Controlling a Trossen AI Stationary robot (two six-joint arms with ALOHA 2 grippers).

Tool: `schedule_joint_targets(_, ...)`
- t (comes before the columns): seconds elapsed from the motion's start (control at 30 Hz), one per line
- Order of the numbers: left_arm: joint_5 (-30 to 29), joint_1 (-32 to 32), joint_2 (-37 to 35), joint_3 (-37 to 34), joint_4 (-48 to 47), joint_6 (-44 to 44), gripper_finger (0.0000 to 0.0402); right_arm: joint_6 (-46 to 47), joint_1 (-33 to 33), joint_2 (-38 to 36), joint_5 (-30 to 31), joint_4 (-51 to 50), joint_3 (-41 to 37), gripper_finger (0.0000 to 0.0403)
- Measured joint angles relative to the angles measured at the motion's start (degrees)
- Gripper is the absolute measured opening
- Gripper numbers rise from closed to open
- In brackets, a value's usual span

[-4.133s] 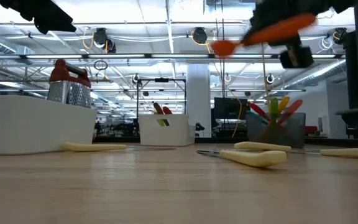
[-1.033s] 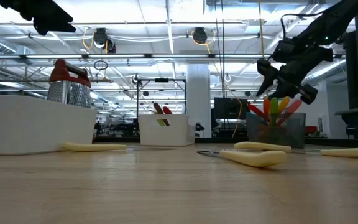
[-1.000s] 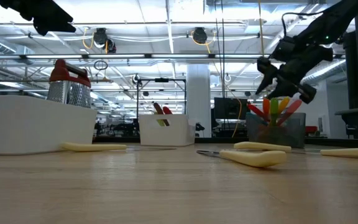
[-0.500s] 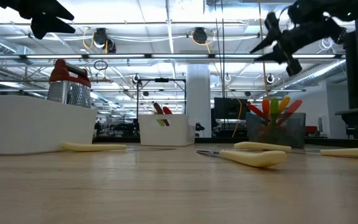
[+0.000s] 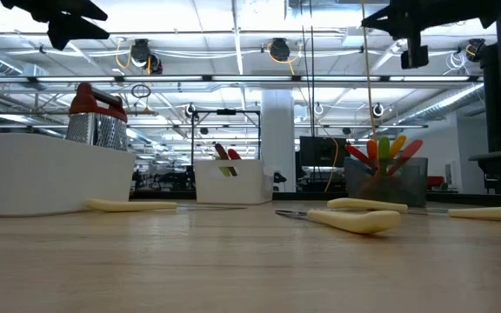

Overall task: Pick & Place Kitchen Items
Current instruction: Put the yellow knife into the bottom white bin

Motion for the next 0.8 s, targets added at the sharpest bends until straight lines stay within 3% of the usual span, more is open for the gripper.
schedule_joint_targets(0.3, -4.8, 0.0, 0.0, 0.0, 0.4, 0.1, 0.0216, -5.2, 13.9, 0.8, 5.5, 0.2, 0.0, 0.0001)
schedule_joint_targets(0.8, -4.4, 0.0, 0.0, 0.0, 1.3, 1.5, 0.0216, -9.3, 32.6, 6.3, 18.0, 2.9, 0.0, 0.0000)
